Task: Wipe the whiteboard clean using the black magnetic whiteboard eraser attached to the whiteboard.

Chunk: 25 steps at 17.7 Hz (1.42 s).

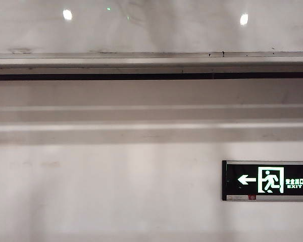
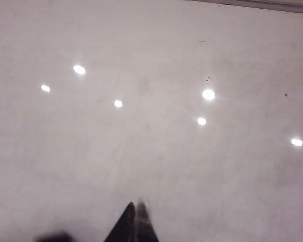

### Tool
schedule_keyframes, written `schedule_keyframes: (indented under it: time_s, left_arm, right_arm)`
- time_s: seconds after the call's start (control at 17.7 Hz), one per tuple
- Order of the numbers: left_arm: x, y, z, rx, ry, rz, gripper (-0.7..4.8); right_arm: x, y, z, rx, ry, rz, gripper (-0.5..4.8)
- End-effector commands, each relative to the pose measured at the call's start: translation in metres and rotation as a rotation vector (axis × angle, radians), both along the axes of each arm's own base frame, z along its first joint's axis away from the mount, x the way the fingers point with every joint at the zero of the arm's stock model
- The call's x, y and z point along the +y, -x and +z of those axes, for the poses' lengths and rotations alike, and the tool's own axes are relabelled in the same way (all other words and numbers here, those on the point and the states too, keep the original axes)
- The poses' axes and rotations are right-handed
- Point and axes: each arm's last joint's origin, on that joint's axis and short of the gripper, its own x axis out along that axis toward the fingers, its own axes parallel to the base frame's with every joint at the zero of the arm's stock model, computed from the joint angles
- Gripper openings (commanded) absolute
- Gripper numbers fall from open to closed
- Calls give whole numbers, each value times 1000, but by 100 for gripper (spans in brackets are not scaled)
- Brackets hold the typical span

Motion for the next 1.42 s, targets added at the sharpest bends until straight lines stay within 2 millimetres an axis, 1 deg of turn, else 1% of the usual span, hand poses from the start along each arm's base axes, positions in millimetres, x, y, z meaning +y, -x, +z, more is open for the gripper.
schedule_keyframes:
  time_s: [0.06,0.17,0.23,0.34,0.51,0.57,0.62,1.08,1.13,1.19,1.36,1.42]
  left_arm:
    - [-16,2,-6,-11,-160,30,170]
    - [-20,-3,-12,8,-172,30,198]
    - [-21,-6,-15,16,-171,39,198]
    - [-19,-10,-19,49,-143,111,197]
    - [-16,-12,-18,45,-136,126,198]
    - [-16,-12,-18,41,-134,126,214]
    - [-16,-11,-18,36,-130,127,245]
    - [-15,-11,-16,27,-105,155,247]
    - [-14,-11,-16,33,-97,172,256]
    - [-14,-11,-16,36,-90,183,279]
    - [-14,-11,-16,44,-90,191,280]
    - [-14,-11,-16,45,-90,191,294]
  right_arm:
    - [-3,3,2,-10,-16,9,-5]
    - [-3,3,2,-10,-16,9,-5]
    - [-3,3,2,-10,-16,9,-5]
    - [-3,2,1,-8,-14,8,-5]
    - [-2,2,1,-4,-9,8,-5]
    - [-2,2,1,-5,-9,8,-5]
    - [-2,2,1,-5,-9,8,-5]
    - [-2,2,1,-3,-7,8,-5]
    - [-2,2,1,-1,-4,8,-5]
    - [-2,2,0,2,0,8,-5]
    - [-1,2,0,10,-11,24,-5]
    - [-1,2,0,13,-10,26,-5]
